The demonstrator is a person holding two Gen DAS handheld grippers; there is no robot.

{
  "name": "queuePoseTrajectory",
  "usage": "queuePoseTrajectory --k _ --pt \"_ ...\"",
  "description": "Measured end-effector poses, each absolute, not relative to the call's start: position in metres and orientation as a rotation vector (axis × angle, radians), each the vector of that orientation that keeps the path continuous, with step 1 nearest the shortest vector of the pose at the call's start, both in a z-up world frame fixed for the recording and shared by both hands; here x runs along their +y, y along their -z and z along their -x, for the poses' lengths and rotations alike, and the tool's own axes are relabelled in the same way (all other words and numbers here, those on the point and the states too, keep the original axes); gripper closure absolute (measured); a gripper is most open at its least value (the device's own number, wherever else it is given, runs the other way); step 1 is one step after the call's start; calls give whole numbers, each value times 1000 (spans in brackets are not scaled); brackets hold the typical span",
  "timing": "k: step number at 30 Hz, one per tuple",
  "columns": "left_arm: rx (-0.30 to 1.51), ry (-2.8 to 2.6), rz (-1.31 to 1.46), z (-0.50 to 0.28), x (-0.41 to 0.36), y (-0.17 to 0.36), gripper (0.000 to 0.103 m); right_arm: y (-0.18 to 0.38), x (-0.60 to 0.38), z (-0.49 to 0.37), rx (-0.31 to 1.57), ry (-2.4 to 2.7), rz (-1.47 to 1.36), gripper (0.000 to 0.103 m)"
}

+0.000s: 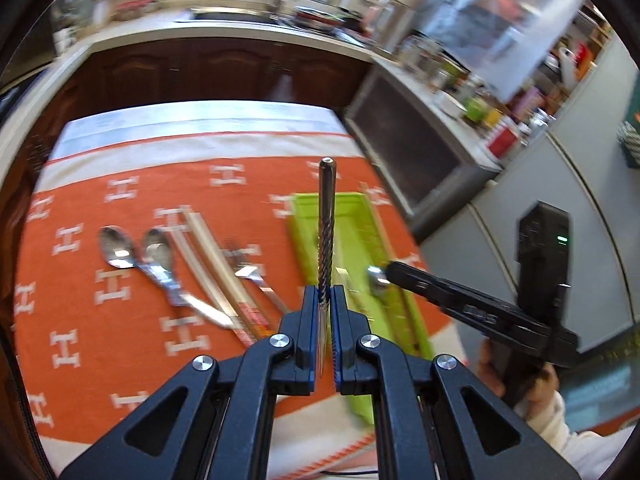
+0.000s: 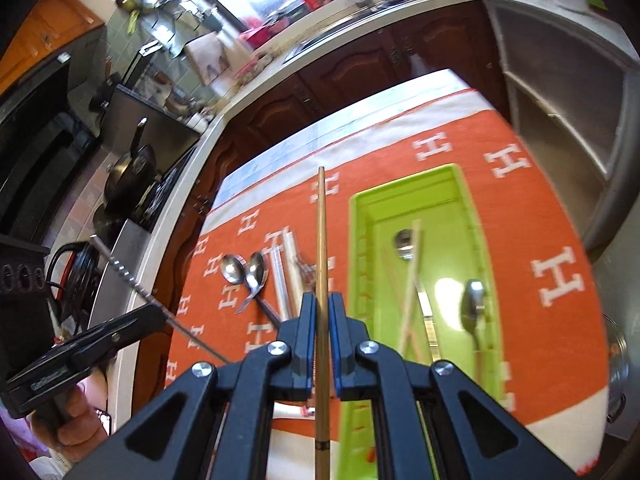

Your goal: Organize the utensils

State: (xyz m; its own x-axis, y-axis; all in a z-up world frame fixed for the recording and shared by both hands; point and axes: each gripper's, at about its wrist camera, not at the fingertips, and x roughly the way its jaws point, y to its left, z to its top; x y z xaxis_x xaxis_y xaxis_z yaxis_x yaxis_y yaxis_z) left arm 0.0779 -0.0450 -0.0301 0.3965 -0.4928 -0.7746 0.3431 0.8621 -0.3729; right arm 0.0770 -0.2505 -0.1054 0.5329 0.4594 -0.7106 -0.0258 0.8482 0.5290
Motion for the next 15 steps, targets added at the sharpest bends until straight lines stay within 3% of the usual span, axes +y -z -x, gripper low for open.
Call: queuePoseTrajectory --k 5,15 --pt "1123 641 146 -89 -89 42 100 117 -274 -76 992 -223 -488 97" --pt "1278 527 116 -126 -134 115 96 143 -288 -85 1069 -135 -411 94"
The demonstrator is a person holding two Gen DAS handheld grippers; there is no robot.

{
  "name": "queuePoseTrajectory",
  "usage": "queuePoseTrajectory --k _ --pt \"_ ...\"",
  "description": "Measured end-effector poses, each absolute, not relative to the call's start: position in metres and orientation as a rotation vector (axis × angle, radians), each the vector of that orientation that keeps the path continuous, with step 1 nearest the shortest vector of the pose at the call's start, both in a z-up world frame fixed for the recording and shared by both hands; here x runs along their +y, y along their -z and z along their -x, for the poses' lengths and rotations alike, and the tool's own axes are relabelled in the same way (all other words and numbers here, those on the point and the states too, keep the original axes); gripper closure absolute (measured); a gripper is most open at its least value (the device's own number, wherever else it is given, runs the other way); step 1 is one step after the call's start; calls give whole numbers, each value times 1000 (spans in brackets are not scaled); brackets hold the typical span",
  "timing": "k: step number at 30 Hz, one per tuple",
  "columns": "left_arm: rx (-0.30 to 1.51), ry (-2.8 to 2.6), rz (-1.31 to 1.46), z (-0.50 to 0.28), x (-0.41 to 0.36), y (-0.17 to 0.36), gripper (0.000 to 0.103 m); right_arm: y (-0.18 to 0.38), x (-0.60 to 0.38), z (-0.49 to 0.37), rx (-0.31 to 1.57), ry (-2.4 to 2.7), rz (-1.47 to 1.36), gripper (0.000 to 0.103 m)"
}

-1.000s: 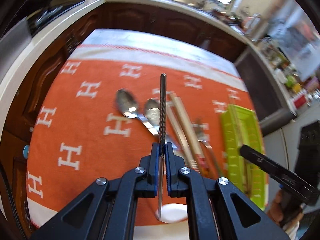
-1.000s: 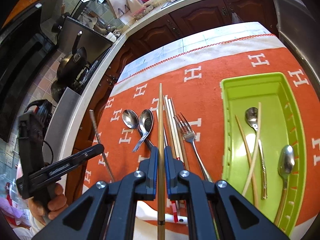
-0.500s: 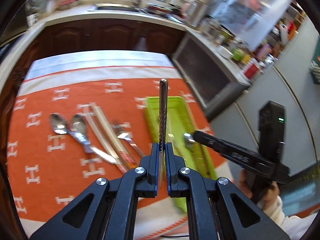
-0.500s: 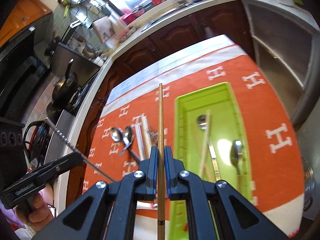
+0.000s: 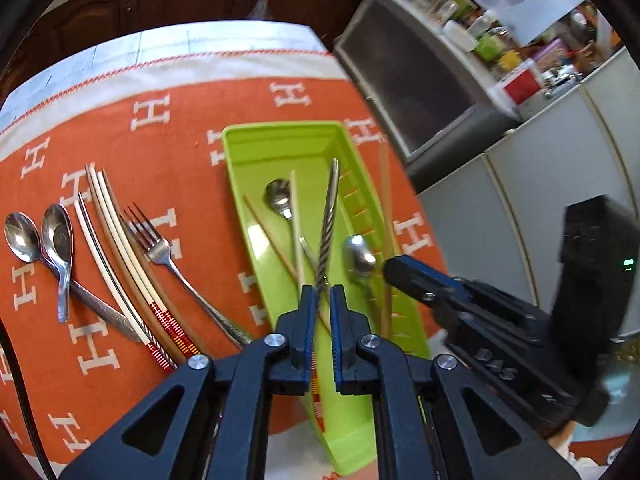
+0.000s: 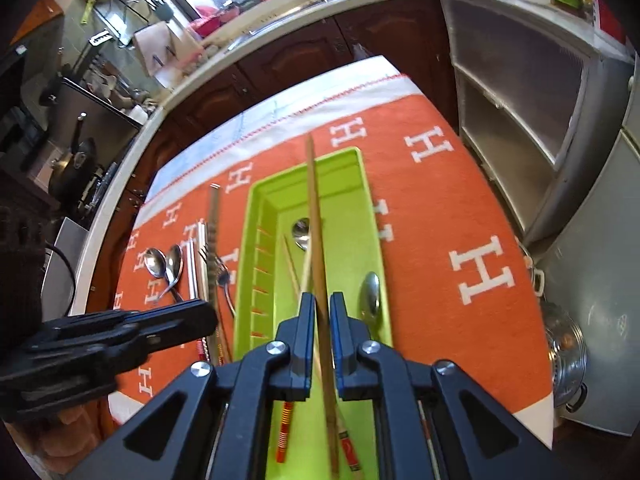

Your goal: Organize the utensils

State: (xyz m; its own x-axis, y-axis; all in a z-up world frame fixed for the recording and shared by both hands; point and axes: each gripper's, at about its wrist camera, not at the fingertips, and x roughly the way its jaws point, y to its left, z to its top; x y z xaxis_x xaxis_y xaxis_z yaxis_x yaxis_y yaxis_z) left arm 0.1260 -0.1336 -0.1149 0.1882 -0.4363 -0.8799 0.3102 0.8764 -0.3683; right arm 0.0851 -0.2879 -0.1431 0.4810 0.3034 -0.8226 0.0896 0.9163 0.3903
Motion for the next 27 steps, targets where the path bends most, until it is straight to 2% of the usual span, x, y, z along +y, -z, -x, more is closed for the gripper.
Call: queuePoseTrajectory --k 3,9,11,13,27 --pt "1293 512 115 -126 -129 124 83 148 -291 -85 1081 -140 -418 94" --pt "1277 486 101 -126 -120 130 78 153 -284 -86 1105 -178 -392 94" --pt "1258 477 77 -124 -115 129 70 154 -280 -86 1110 -197 -399 94" --pt "1219 448 44 -121 -103 127 53 155 -277 -86 1116 -210 -402 94" --pt "1098 273 -65 -99 30 148 51 158 -255 -88 1137 -279 -405 94"
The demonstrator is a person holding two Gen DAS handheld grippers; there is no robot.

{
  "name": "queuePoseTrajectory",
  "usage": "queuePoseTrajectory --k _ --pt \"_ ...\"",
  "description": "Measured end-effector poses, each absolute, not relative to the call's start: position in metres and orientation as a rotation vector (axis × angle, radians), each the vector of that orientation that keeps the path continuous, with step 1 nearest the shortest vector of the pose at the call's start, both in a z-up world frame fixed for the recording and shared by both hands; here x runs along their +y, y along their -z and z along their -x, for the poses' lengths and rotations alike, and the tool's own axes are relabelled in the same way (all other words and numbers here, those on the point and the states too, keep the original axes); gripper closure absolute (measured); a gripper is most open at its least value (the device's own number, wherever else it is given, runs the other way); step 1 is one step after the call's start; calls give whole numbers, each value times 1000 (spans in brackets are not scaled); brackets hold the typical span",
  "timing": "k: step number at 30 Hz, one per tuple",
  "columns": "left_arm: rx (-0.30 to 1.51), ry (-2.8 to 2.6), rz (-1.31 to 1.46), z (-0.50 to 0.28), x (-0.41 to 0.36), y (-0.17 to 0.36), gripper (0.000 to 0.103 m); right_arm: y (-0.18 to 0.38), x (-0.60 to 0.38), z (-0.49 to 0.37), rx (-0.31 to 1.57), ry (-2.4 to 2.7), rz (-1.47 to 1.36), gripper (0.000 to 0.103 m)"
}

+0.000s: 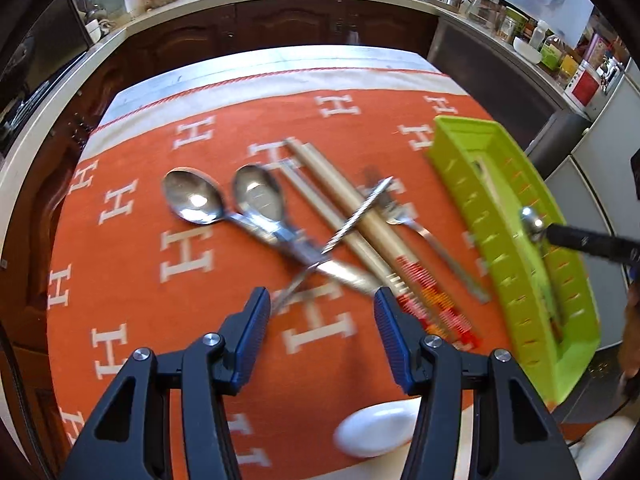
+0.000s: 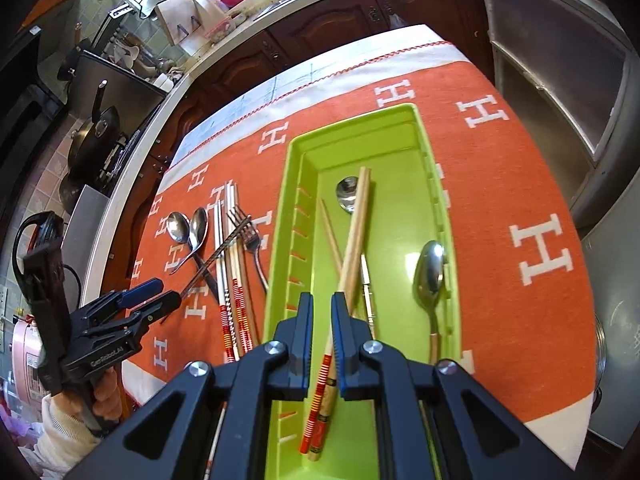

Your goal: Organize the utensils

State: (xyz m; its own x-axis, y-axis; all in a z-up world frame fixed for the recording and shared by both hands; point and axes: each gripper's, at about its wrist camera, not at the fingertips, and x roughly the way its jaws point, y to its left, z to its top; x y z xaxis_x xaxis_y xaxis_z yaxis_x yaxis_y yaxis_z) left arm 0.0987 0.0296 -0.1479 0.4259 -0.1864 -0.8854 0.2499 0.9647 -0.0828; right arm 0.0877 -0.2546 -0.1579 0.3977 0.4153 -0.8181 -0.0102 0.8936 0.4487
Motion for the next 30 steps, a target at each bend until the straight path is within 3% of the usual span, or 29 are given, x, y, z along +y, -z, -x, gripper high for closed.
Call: queuePoseTrajectory --k 3,7,11,14,21,30 --pt "1105 274 -65 -102 37 164 52 158 -250 -89 1141 -290 -401 94" --pt "1121 261 -54 -114 42 185 68 157 -243 -89 1147 -299 -391 94" --pt "1070 274 -87 -121 35 189 69 154 -242 -86 1145 -296 -376 94" --pt "1042 275 -150 -122 24 191 84 154 -242 -86 1150 -289 -372 94" --pt "1074 251 -158 -110 12 179 98 152 -241 -87 1160 -288 -372 94" --pt "1081 265 -73 -83 14 135 100 144 -232 -87 1148 -326 -359 94"
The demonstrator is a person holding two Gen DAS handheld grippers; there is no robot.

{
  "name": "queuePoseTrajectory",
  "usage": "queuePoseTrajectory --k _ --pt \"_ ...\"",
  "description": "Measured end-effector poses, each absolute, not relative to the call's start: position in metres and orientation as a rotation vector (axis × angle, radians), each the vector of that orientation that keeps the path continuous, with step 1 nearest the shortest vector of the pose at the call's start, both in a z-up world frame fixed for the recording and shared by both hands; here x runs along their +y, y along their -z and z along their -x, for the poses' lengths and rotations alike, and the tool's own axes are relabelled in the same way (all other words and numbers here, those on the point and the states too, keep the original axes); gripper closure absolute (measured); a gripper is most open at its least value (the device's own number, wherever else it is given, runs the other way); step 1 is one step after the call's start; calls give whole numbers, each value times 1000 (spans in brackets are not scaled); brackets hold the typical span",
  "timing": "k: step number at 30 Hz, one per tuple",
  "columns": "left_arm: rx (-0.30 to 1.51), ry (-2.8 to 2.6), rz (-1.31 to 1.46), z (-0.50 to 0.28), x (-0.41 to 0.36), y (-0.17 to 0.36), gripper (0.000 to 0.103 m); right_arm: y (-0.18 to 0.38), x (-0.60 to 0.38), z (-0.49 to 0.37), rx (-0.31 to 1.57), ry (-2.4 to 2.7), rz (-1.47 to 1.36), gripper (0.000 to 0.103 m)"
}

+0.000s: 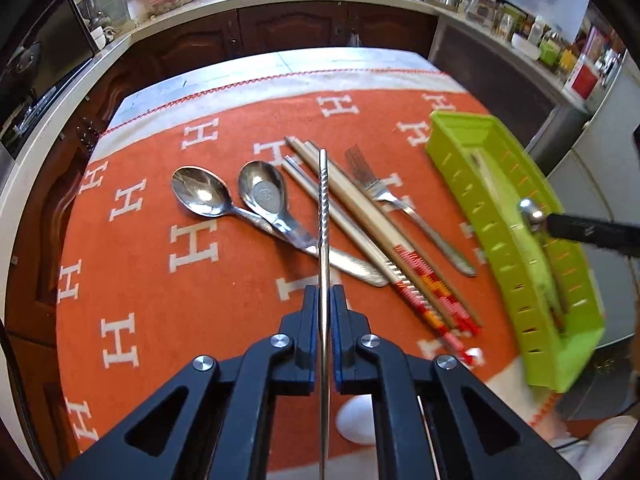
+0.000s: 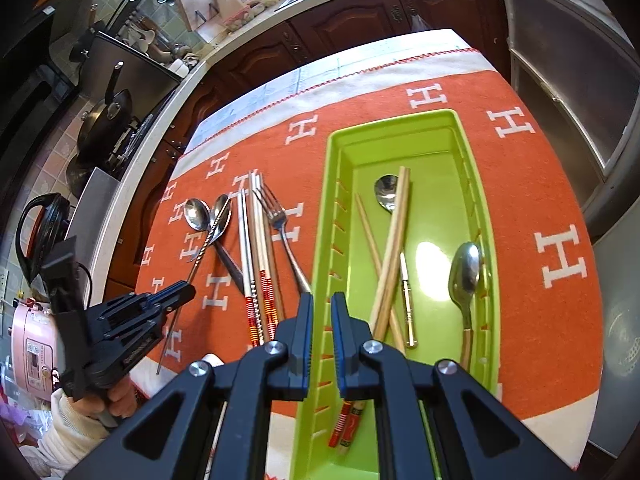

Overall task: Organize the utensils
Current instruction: 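Lower the twisted spoon into the green tray with the left gripper while the right releases its chopstick there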

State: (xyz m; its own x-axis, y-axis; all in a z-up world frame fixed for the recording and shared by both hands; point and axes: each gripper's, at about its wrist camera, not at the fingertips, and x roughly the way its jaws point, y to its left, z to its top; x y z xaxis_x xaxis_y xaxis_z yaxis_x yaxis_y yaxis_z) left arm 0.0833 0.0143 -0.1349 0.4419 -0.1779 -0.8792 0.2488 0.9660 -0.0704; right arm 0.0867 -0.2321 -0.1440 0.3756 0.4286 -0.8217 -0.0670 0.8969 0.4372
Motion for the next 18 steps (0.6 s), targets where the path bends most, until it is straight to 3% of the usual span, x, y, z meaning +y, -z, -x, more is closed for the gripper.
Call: queuePoseTrajectory --k 18 --pt "1002 455 254 -72 12 65 100 133 -240 -73 1105 -326 -384 94"
